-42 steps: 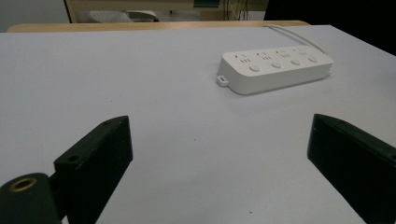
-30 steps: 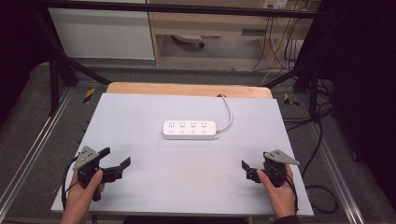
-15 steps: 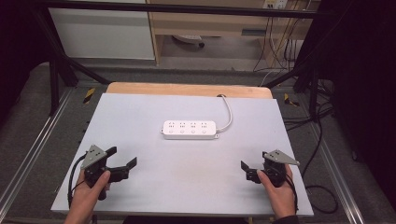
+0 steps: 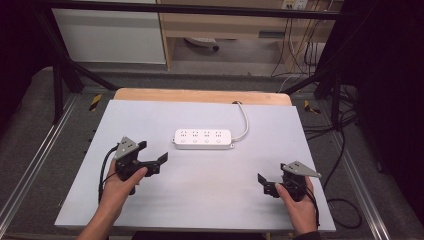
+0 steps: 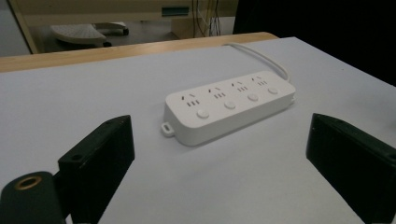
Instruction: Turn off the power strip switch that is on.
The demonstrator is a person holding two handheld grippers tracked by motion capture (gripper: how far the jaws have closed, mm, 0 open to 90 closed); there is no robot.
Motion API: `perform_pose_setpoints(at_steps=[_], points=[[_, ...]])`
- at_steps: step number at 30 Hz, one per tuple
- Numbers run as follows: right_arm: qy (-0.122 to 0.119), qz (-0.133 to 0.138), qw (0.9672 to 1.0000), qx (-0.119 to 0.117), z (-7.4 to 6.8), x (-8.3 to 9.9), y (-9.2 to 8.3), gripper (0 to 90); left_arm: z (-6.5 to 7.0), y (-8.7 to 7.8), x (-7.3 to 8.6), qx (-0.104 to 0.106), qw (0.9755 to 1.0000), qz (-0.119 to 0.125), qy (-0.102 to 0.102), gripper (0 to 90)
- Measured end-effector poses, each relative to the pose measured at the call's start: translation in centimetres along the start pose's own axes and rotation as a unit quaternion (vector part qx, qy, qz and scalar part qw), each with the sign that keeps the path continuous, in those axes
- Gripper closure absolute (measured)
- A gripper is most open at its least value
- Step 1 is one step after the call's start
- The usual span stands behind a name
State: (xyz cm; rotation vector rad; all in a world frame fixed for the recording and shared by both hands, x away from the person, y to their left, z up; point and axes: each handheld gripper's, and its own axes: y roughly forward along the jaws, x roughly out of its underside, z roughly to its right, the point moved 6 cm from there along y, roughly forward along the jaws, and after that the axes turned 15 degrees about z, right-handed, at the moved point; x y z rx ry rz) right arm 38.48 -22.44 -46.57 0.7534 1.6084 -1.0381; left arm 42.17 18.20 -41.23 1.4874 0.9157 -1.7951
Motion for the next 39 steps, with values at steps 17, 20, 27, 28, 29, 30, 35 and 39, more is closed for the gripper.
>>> perform_pose_setpoints(at_steps=[17,20,27,28,29,30,35,39], points=[[-0.003,-0.007,1.0000,0.000,-0.3,0.3,0.1,3.9,3.0,7.1,-0.3,0.023,0.9994,-0.021,0.013,9.9],[-0.001,-0.004,1.0000,-0.001,-0.2,0.2,0.0,4.0,3.4,8.0,-0.2,0.025,0.9993,-0.023,0.014,10.0],[0.000,-0.002,1.0000,-0.006,-0.4,0.1,0.0,3.7,3.9,9.8,0.5,0.024,0.9990,-0.032,0.021,10.5],[0.000,-0.002,1.0000,-0.006,-0.4,0.1,0.0,3.7,3.9,10.0,0.5,0.023,0.9989,-0.033,0.022,10.5],[0.000,-0.001,1.0000,-0.006,-0.3,0.1,0.0,3.6,3.9,10.2,0.5,0.023,0.9989,-0.033,0.023,10.5],[0.000,-0.001,1.0000,-0.006,-0.3,0.1,0.0,3.6,3.9,10.5,0.6,0.022,0.9989,-0.034,0.023,10.5],[0.000,-0.003,1.0000,-0.006,-0.3,0.1,0.0,3.2,3.9,11.4,0.8,0.015,0.9991,-0.032,0.024,11.8],[-0.001,-0.003,1.0000,-0.009,-0.4,0.1,0.0,3.2,4.1,12.1,1.0,0.013,0.9989,-0.036,0.025,12.5]])
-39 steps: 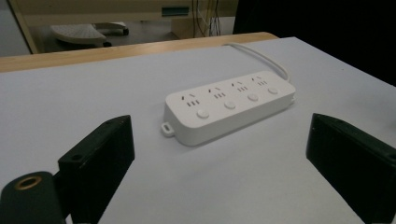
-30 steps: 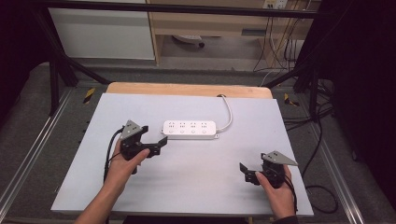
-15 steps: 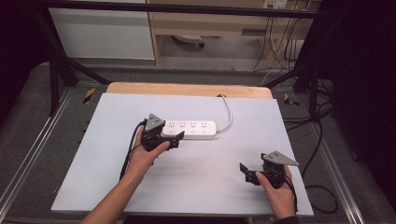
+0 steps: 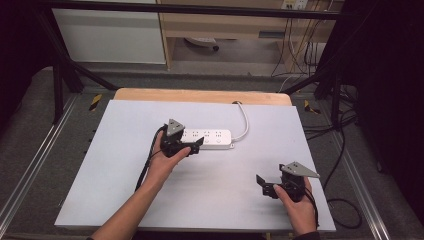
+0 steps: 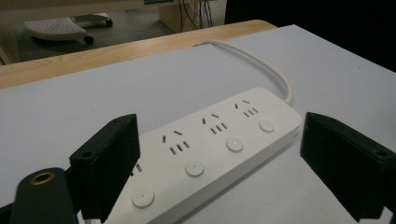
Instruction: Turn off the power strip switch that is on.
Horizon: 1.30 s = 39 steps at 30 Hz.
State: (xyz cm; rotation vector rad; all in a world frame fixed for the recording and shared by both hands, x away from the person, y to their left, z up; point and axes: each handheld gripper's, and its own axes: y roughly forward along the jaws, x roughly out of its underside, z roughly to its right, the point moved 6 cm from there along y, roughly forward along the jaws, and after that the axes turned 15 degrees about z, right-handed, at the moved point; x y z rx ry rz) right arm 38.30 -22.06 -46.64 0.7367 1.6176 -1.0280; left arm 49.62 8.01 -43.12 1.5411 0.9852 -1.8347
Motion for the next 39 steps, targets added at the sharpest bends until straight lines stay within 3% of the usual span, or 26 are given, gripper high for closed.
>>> perform_pose_setpoints(at_steps=[8,18,29,39], points=[[0.002,0.002,1.0000,-0.001,0.1,-0.1,-0.2,3.4,0.4,1.0,0.0,0.000,1.0000,-0.005,0.007,20.0],[0.000,0.001,1.0000,-0.004,0.0,-0.1,-0.2,3.5,0.9,1.7,0.1,0.004,1.0000,-0.003,0.002,32.4],[0.002,0.000,1.0000,-0.007,-0.1,0.0,-0.2,3.5,0.8,2.4,0.6,0.001,0.9999,-0.013,0.004,51.6],[0.001,-0.001,1.0000,-0.009,-0.4,0.0,0.1,3.5,0.5,2.9,1.0,-0.006,0.9999,-0.012,-0.010,67.0]])
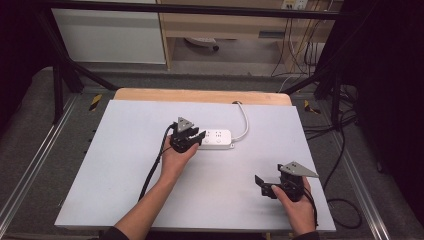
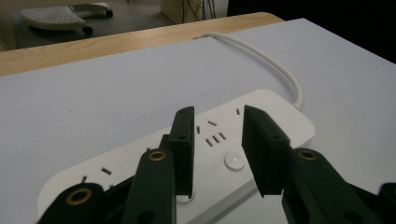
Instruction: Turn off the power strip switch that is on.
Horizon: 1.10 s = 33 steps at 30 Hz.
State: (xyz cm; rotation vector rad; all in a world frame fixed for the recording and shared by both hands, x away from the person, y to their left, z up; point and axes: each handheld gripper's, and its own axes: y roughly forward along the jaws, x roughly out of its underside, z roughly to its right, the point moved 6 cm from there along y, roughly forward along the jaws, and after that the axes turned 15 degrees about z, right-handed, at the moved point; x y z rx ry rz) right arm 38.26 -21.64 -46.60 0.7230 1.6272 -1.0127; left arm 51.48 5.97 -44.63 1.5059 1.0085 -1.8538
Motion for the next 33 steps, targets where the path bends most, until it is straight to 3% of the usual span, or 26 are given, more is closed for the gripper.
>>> perform_pose_setpoints(at_steps=[14,21,27,33], points=[[0.001,-0.001,1.0000,-0.002,0.0,0.0,0.1,3.5,0.1,0.4,0.8,0.017,0.9997,-0.018,-0.004,87.6],[0.003,-0.001,1.0000,-0.004,0.1,-0.1,0.0,3.4,0.2,0.7,1.3,0.021,0.9994,-0.026,-0.007,90.0],[0.004,0.000,1.0000,-0.005,0.0,-0.1,0.1,3.4,0.5,1.1,1.9,0.029,0.9989,-0.037,0.006,90.0],[0.004,0.000,1.0000,-0.005,0.1,-0.1,0.0,3.5,0.5,1.5,1.9,0.030,0.9991,-0.029,-0.007,90.0]])
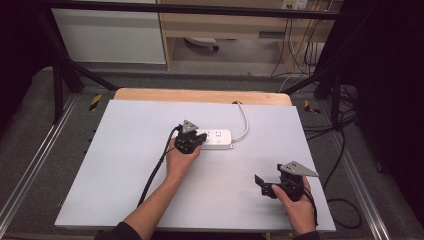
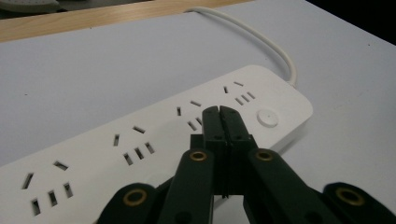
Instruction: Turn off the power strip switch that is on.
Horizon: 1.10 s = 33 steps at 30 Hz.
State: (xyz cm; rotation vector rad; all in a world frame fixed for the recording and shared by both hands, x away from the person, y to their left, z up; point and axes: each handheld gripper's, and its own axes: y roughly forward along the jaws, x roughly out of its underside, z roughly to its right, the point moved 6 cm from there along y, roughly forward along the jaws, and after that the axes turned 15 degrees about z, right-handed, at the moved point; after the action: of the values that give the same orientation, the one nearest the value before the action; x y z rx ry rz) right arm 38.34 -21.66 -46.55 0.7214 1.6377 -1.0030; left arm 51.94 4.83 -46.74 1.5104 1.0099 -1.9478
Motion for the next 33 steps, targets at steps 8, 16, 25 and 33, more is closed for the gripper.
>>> perform_pose_setpoints(at_steps=[8,16,25,33], points=[[0.000,0.000,1.0000,0.000,-0.05,0.01,0.01,3.5,0.04,0.33,0.15,0.000,1.0000,-0.003,-0.002,90.0],[0.000,0.001,1.0000,-0.001,0.00,-0.02,-0.03,3.4,0.35,0.51,0.23,0.001,1.0000,-0.005,0.001,90.0],[-0.001,0.000,1.0000,-0.001,-0.03,0.02,0.01,3.4,0.33,0.64,0.34,0.000,1.0000,-0.005,0.001,90.0],[-0.001,-0.002,1.0000,-0.001,-0.07,0.07,0.00,3.4,0.42,0.73,0.39,-0.003,1.0000,-0.004,0.002,90.0]])
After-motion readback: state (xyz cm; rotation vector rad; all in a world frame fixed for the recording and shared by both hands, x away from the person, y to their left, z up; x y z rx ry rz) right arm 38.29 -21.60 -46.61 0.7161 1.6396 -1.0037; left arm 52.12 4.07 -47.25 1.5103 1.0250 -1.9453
